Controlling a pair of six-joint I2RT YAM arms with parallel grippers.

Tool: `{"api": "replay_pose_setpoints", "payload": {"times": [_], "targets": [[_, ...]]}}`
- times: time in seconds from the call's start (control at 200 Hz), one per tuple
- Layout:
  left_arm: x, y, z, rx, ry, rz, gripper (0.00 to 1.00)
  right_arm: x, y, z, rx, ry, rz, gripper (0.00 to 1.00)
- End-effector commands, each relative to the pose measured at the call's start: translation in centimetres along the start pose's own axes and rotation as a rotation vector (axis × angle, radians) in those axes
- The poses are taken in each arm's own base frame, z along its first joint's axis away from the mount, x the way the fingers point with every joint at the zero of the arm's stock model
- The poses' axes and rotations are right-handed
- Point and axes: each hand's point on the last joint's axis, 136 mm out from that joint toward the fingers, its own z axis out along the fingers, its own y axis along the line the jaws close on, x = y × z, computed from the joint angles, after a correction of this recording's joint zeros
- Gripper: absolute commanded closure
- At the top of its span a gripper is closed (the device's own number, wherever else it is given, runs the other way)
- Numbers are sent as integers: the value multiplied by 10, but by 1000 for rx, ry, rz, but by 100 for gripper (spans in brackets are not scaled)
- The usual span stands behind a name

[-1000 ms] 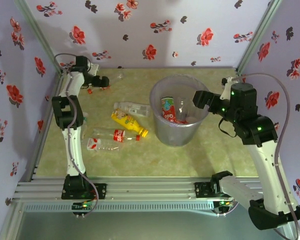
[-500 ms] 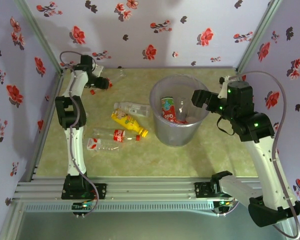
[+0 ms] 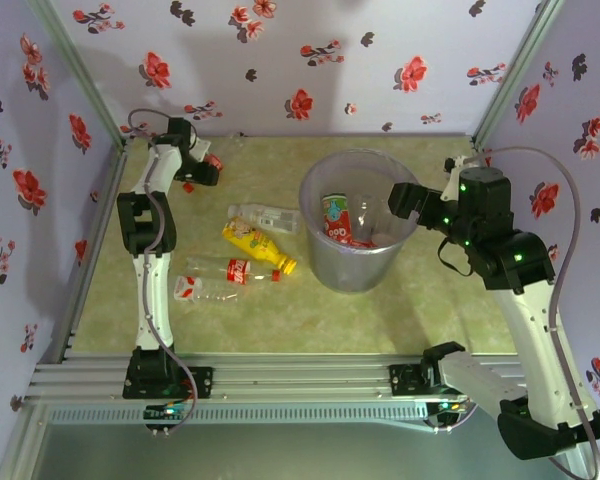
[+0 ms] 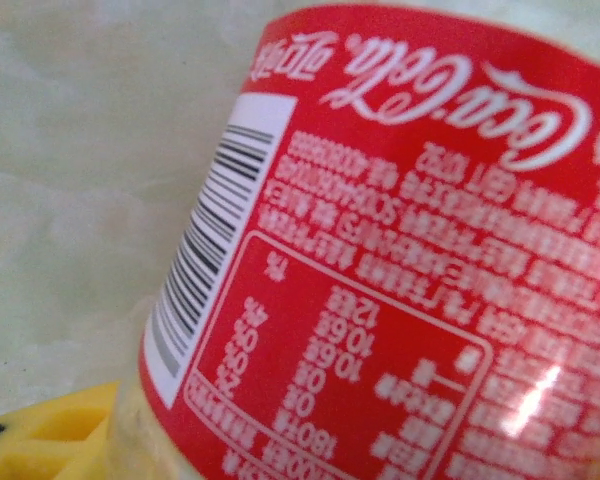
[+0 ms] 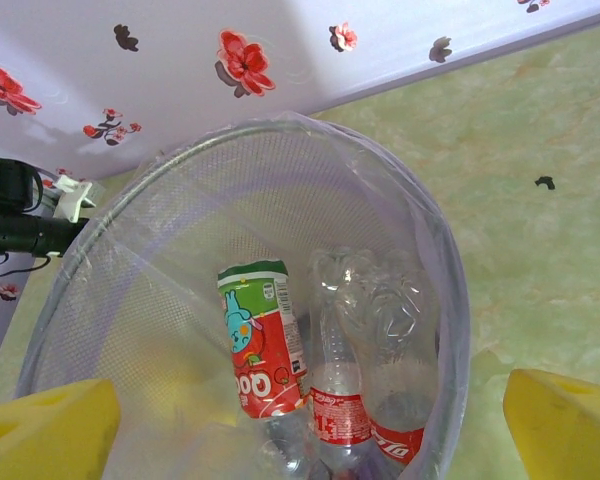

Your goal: Put the plastic bottles in the bin

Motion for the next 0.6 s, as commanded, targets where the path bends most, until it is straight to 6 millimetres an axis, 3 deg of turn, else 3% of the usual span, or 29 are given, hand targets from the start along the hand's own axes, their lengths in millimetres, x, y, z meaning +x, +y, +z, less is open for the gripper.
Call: {"api": "replay_pose_setpoints", "payload": {"times": [0.0, 0.175, 0.35, 0.595], "targets": [[-11, 0, -19, 3, -42, -6, 42, -2, -1, -5, 10, -15, -11, 1], [-28, -10, -61, 32, -149, -35, 51, -24, 15, 0, -29, -84, 3, 2], [-41, -21, -107, 49, -307, -47, 59, -37, 53, 19, -115, -108, -28, 2], [-30, -48, -180, 116, -521, -158, 68, -48, 123, 45, -265, -130, -53, 3]]}}
